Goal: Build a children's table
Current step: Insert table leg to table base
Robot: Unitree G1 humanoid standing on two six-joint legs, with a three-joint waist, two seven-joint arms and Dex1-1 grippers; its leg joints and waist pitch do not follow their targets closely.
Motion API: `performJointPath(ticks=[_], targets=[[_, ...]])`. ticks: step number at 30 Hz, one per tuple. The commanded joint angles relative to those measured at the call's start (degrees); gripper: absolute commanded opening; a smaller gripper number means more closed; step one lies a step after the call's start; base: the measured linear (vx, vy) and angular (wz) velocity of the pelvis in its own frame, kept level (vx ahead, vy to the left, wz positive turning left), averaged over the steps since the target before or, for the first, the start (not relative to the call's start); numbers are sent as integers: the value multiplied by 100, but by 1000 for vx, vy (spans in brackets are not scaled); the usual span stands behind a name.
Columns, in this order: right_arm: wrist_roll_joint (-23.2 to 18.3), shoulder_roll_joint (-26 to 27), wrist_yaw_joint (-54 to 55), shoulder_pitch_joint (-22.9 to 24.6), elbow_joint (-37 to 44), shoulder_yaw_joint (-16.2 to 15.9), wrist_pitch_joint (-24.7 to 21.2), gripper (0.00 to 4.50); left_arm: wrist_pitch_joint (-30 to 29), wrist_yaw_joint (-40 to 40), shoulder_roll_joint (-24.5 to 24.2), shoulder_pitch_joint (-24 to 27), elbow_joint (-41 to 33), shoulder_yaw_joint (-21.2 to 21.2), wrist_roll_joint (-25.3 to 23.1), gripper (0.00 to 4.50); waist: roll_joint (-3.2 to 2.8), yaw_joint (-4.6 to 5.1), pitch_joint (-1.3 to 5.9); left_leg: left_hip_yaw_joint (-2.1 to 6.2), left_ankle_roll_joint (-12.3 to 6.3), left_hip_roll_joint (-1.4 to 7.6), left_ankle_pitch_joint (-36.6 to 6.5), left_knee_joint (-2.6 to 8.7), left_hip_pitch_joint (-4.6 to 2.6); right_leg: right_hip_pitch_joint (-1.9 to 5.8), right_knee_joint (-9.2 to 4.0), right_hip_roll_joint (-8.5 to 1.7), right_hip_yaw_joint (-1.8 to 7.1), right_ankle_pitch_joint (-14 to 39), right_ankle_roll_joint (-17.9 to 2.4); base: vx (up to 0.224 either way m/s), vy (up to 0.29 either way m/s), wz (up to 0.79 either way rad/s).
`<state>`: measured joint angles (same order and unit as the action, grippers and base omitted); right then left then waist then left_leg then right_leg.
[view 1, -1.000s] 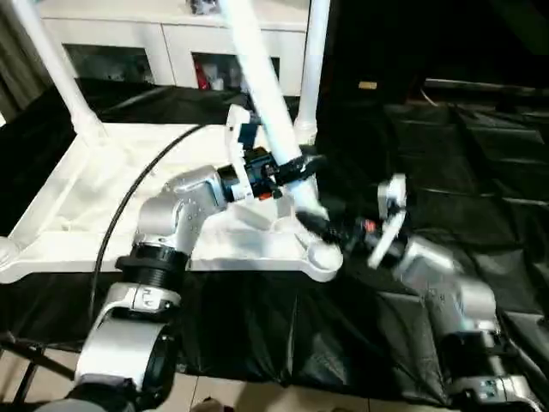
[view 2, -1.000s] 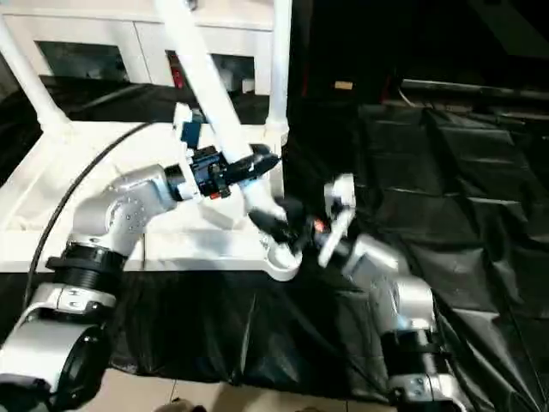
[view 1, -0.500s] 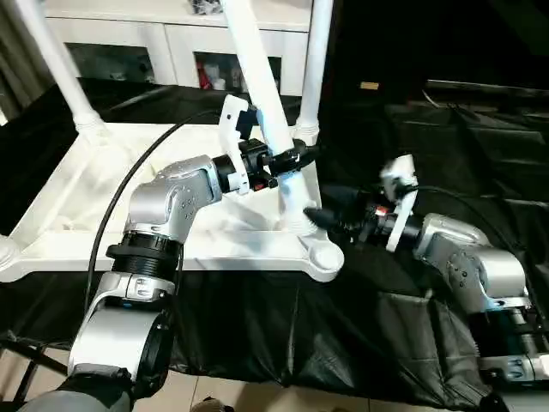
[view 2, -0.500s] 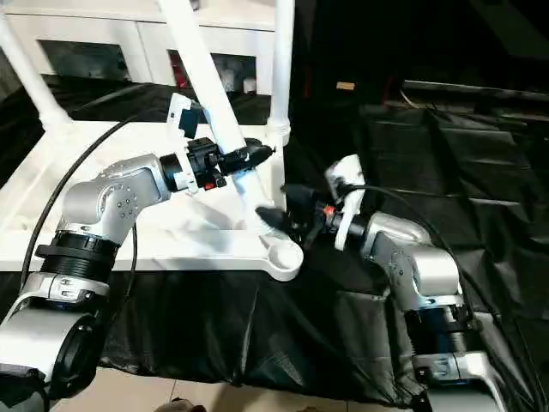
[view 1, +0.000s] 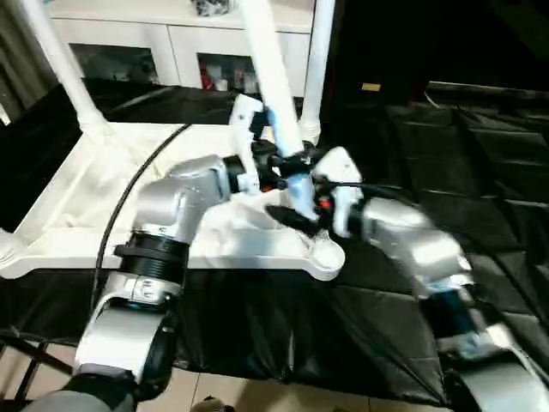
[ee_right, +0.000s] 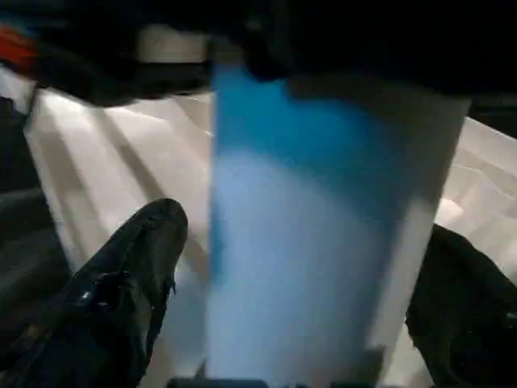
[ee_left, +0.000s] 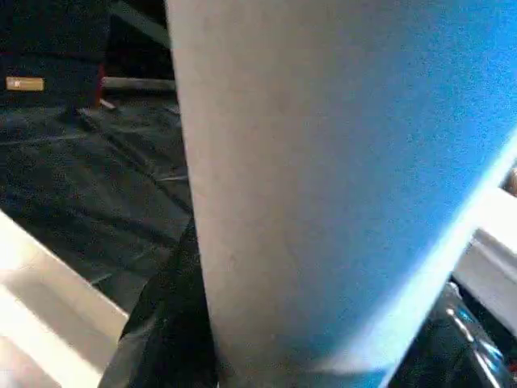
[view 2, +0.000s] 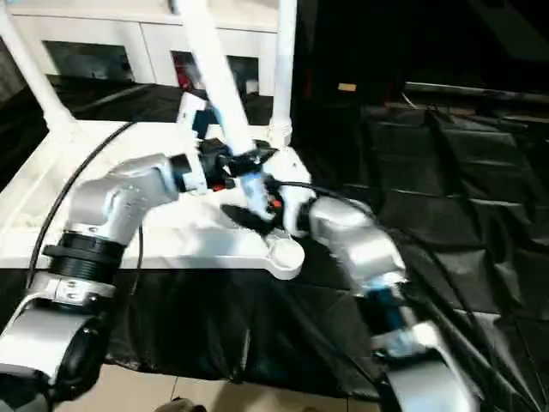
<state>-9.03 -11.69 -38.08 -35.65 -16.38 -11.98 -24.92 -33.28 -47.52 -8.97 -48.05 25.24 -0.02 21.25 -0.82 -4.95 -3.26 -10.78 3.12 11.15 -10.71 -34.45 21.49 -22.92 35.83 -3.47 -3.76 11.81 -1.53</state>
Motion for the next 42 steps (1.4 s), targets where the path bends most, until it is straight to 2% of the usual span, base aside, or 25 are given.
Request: performJointPath(ticks=[1,2,7,8,14,15,16,18,20,21,23,24,25,26,27,28,30,32,34,35,36,38,39,40,42], targets=[[37,91,175,-99,-20,8,-3,377,29,79,-26,-172,-196,-69,-104,193,15,27,442,93,-193,183,-265,318,-76,375,-334,-439,305,-202,-1322,0,0,0],[-9,195,281,-135,-5,55,-33,367,101,128,-55,-164,-197,-119,-195,193,31,19,443,97,-219,186,-257,323,-72,382,-330,-451,308,-208,-1311,0,0,0],[38,285,417,-160,-18,50,-49,311,201,220,-102,-179,-133,-153,-290,193,21,28,436,93,-188,186,-316,326,-81,376,-341,-441,308,-144,-1288,0,0,0],[52,311,421,-159,-18,40,-37,311,247,264,-117,-186,-120,-161,-325,193,48,29,436,91,-190,184,-315,328,-77,381,-344,-440,308,-135,-1279,0,0,0],[79,440,456,-185,-89,35,8,258,404,473,-163,-212,-130,-181,-500,193,37,27,439,96,-173,190,-273,331,-79,373,-326,-447,311,-175,-1260,0,0,0],[71,474,484,-195,-140,56,28,258,411,560,-149,-205,-153,-163,-532,193,53,19,441,92,-171,188,-268,327,-81,375,-320,-453,315,-188,-1266,0,0,0],[69,477,486,-195,-144,59,29,232,411,567,-148,-204,-156,-162,-535,193,65,18,436,92,-179,187,-261,332,-77,374,-326,-452,312,-171,-1262,0,0,0],[16,511,460,-209,-188,92,48,232,403,634,-136,-202,-192,-142,-541,193,87,16,436,91,-185,187,-259,332,-72,376,-321,-454,312,-148,-1263,0,0,0],[-11,524,443,-219,-207,108,57,214,385,648,-129,-208,-203,-128,-526,193,69,3,436,92,-191,188,-232,330,-74,372,-319,-460,312,-147,-1262,0,0,0],[-59,545,422,-227,-224,132,64,204,367,672,-123,-212,-221,-113,-518,249,68,5,437,90,-197,189,-218,327,-76,370,-316,-459,313,-187,-1266,0,0,0],[-151,571,348,-233,-242,176,82,193,202,553,-90,-200,-284,-43,-336,263,64,1,441,87,-208,186,-209,325,-76,377,-308,-464,312,-244,-1293,0,0,0],[-429,620,124,-204,-219,326,108,191,99,425,-73,-186,-347,54,-142,268,23,-4,441,91,-230,185,-225,319,-71,375,-297,-470,314,-295,-1331,0,0,0],[-801,650,-269,-120,-140,508,159,190,-79,199,-70,-182,-384,200,153,282,45,-2,443,89,-254,190,-296,319,-71,380,-304,-470,308,-298,-1376,0,0,0],[-909,653,-399,-86,-106,562,172,189,-120,127,-77,-182,-386,238,229,298,51,-8,444,84,-285,186,-329,317,-67,391,-303,-476,307,-323,-1414,0,0,0],[-1255,558,-856,52,64,681,70,188,-199,-194,-96,-193,-354,352,488,306,-22,-14,439,100,-301,192,-307,314,-71,367,-300,-460,301,-320,-1438,0,0,0],[-1268,555,-873,57,71,686,66,188,-203,-206,-97,-193,-352,357,498,310,15,-3,430,80,-330,173,-339,315,-69,380,-328,-442,300,-316,-1428,0,0,0],[-1596,398,-1368,209,279,742,-117,188,-351,-563,-142,-186,-359,425,752,333,23,-17,437,91,-361,186,-336,317,-73,383,-311,-444,297,-364,-1457,0,0,0],[-1898,98,-2061,429,604,653,-402,188,-565,-1104,-246,-142,-445,394,1029,351,32,-37,438,87,-384,183,-350,313,-84,397,-315,-437,293,-307,-1451,0,0,0],[-2058,-120,-2441,549,811,569,-626,188,-741,-1383,-316,-140,-432,376,1167,357,29,-77,440,91,-452,198,-275,306,-58,399,-302,-430,276,-320,-1453,0,0,0],[-2166,-376,-2802,635,984,444,-814,187,-864,-1770,-389,-124,-502,293,1308,358,-58,-61,424,86,-440,192,-401,306,-76,376,-359,-415,267,-191,-1446,0,0,0],[-2192,-476,-2934,665,1048,387,-872,187,-927,-1935,-417,-113,-547,262,1385,358,-20,-70,436,87,-424,192,-409,294,-68,404,-334,-422,274,-201,-1449,0,0,0],[-2225,-658,-3140,704,1150,274,-1010,187,-1102,-2068,-452,-113,-575,242,1494,358,-18,-76,417,89,-374,177,-482,304,-45,404,-355,-434,271,22,-1440,0,0,0],[-2244,-725,-3223,713,1174,241,-1060,187,-1136,-2156,-504,-110,-601,145,1471,358,-77,-71,414,99,-313,176,-531,298,-53,396,-368,-439,271,216,-1407,0,0,0],[-2251,-806,-3307,713,1185,222,-1102,187,-1100,-2338,-590,-92,-655,-49,1391,340,-69,-59,410,96,-276,178,-616,299,-64,384,-400,-432,276,392,-1370,0,0,0],[-2246,-820,-3312,703,1167,239,-1097,187,-1084,-2340,-585,-108,-622,-78,1356,340,-62,-45,408,100,-230,176,-637,308,-63,380,-417,-428,275,521,-1325,0,0,0]])
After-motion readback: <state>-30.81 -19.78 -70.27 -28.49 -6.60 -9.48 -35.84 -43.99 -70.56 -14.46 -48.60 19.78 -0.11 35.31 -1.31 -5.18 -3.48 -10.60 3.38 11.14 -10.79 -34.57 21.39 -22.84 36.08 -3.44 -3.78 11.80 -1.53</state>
